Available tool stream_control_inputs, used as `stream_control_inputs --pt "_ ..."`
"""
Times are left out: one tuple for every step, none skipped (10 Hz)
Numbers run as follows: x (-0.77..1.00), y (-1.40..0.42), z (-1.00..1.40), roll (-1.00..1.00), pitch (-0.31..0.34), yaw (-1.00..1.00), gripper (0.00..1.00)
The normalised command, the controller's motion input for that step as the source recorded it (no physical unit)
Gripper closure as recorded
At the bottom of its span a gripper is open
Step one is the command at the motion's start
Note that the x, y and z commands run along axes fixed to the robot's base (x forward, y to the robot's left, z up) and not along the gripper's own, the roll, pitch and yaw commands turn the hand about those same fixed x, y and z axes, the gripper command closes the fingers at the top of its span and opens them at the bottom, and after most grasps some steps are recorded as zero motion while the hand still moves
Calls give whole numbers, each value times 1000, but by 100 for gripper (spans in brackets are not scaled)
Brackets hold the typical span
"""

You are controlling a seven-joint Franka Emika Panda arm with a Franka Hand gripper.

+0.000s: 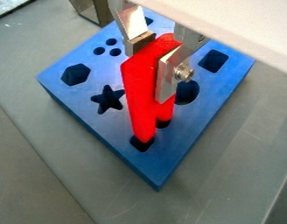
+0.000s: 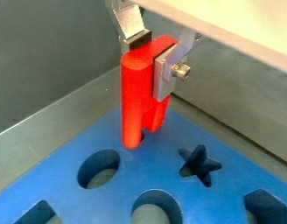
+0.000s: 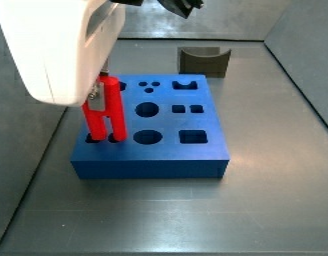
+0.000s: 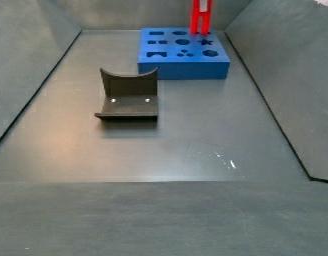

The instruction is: Insert the square-circle object.

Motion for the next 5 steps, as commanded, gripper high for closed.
stream_control_inputs --pt "-131 -57 -374 19 -14 40 100" --pt "-214 -211 -186 49 -50 100 100" --pt "-246 -220 -120 99 0 57 100" --pt "-109 -203 -60 80 0 31 100" --pt "-34 -100 -123 101 24 26 100"
